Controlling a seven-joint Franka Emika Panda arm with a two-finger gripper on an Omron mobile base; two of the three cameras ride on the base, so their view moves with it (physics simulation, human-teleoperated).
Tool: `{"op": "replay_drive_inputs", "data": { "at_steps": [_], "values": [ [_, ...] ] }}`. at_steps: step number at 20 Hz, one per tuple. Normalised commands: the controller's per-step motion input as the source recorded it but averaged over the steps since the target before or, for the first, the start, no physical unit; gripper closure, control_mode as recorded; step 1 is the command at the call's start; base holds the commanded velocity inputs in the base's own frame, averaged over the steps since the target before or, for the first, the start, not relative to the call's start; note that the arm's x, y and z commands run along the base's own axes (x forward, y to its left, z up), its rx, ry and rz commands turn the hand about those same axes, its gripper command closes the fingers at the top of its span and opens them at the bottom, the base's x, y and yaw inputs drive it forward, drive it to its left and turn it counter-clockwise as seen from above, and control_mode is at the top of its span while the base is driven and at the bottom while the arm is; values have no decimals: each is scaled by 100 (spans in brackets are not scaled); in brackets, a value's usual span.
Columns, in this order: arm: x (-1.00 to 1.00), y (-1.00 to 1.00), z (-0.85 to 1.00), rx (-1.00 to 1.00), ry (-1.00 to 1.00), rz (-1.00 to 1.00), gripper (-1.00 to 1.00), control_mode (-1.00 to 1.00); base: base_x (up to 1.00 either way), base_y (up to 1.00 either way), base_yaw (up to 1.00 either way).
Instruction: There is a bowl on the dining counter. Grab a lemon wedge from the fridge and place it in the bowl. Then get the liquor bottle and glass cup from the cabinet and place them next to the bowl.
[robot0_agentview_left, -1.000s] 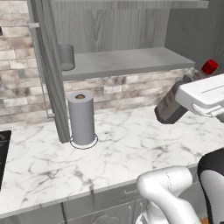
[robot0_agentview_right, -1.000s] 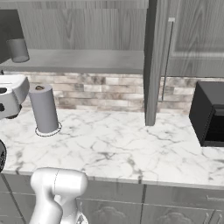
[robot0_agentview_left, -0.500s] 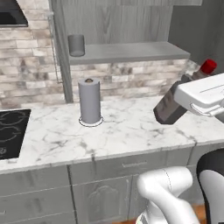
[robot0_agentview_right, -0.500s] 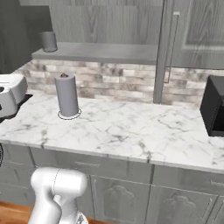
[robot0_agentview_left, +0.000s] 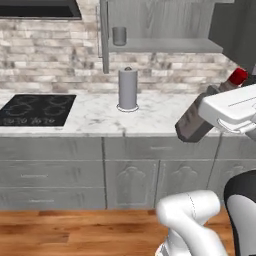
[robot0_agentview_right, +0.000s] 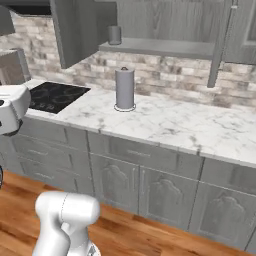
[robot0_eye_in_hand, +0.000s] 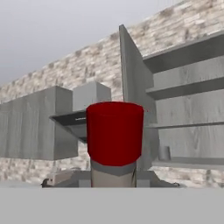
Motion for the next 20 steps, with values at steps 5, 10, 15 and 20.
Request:
{"op": "replay_drive_inputs", "data": {
  "at_steps": [5, 10, 15, 20],
  "values": [
    [0, 0, 0, 0, 0, 0, 100, 100, -100, -10, 38],
    [0, 0, 0, 0, 0, 0, 100, 100, -99, -31, 46],
    [0, 0, 0, 0, 0, 0, 100, 100, -96, -58, 46],
    [0, 0, 0, 0, 0, 0, 100, 100, -100, -60, 44]
  ]
}}
